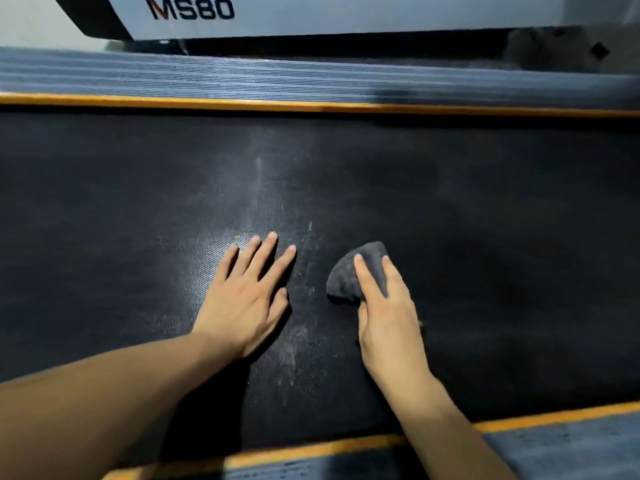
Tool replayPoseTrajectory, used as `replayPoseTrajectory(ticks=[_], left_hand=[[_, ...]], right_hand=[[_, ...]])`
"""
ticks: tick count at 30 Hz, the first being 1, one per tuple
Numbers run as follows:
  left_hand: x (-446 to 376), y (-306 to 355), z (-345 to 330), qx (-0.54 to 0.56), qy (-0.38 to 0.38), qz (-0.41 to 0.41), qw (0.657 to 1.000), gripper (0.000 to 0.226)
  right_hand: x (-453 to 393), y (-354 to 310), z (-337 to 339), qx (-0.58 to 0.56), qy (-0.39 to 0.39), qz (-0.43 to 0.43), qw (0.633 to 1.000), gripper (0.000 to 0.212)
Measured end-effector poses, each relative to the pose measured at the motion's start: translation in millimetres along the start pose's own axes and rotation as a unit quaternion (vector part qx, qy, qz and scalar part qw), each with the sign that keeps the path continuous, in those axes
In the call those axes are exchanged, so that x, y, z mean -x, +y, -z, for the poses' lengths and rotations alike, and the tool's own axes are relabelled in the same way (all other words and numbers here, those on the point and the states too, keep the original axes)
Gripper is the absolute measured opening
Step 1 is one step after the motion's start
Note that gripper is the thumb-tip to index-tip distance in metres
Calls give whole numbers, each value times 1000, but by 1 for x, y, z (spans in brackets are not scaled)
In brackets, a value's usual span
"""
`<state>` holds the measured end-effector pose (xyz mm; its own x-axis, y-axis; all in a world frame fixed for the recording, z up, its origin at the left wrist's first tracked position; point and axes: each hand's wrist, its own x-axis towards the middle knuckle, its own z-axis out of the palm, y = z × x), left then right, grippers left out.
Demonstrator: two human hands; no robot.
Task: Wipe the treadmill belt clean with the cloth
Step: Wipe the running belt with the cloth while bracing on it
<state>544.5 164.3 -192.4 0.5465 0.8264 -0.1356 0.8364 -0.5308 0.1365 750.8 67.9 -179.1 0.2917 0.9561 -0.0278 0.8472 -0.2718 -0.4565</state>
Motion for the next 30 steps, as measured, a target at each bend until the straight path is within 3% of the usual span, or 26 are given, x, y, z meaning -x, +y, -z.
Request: replayPoseTrajectory(ticks=[8,15,21,30], left_hand=[[-82,-68,15,18,21,69,997,69],[-89,-72,14,22,17,77,997,69],[-90,-72,16,20,6,75,997,67],[-91,-72,20,29,-10,77,997,68]], right_hand=[[-150,-27,-19,33,-2,2,999,63],[-233,-24,-24,42,11,26,999,62],[-275,-30,-25,31,32,16,999,60],[-272,-36,-27,38,65,6,997,55]])
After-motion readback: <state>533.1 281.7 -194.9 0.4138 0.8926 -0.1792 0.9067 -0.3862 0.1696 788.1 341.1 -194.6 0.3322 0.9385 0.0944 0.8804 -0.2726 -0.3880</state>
